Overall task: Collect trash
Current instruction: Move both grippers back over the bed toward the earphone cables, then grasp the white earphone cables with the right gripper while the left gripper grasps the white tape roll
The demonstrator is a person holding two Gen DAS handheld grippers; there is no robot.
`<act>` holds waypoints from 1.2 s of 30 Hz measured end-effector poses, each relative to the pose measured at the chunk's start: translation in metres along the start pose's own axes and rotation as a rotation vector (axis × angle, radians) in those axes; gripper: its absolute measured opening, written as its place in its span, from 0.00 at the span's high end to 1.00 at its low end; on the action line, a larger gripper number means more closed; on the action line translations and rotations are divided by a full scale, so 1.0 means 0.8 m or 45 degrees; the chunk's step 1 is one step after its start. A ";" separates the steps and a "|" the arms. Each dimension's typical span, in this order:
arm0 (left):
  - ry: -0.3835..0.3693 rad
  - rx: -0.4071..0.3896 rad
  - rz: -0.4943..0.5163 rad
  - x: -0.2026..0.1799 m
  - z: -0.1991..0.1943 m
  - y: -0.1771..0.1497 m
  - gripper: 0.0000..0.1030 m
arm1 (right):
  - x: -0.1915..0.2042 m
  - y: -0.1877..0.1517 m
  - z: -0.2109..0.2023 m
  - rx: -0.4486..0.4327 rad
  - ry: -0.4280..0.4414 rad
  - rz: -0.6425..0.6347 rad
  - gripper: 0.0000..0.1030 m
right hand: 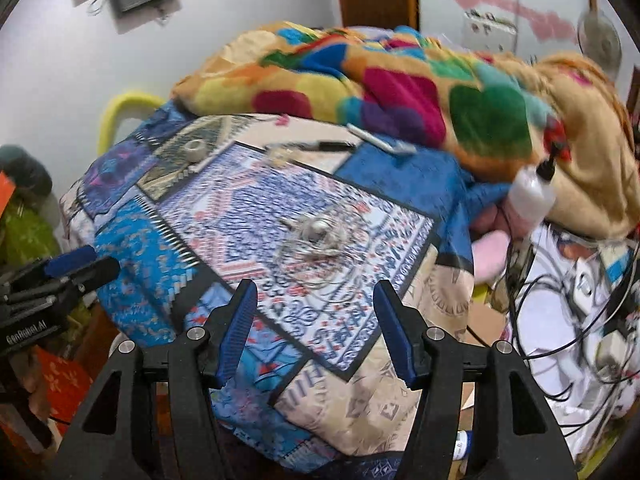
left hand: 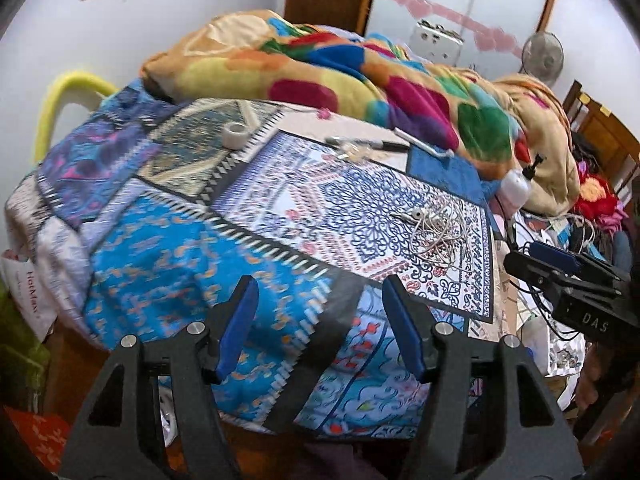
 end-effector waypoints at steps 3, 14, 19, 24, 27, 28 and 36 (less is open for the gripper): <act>-0.012 0.026 0.007 -0.007 0.025 0.002 0.38 | -0.013 0.007 0.023 0.009 0.029 0.063 0.45; 0.060 0.055 0.036 0.022 0.083 0.028 0.38 | -0.006 0.030 0.108 0.062 0.106 0.046 0.45; 0.104 0.038 -0.006 0.058 0.102 0.059 0.38 | 0.006 0.028 0.114 0.008 0.036 -0.091 0.51; 0.134 0.060 -0.065 0.087 0.135 0.087 0.38 | 0.006 0.026 0.112 -0.016 0.096 -0.093 0.80; 0.143 0.088 -0.098 0.103 0.155 0.104 0.38 | 0.003 0.030 0.112 -0.027 0.134 -0.044 0.87; 0.152 0.083 -0.098 0.107 0.159 0.111 0.38 | 0.004 0.032 0.112 -0.033 0.131 -0.042 0.88; 0.205 0.004 -0.154 0.134 0.192 0.172 0.38 | 0.004 0.059 0.094 -0.131 0.103 -0.060 0.91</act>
Point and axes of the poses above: each gripper's, at about its wrist camera, not at the fingertips, and z roughly the way its jaws point, x to its left, y to its top, the point moved 8 cm from there along z, roughly the way its jaws point, and after that the axes turned 3 degrees about -z, right-handed, at the moved point
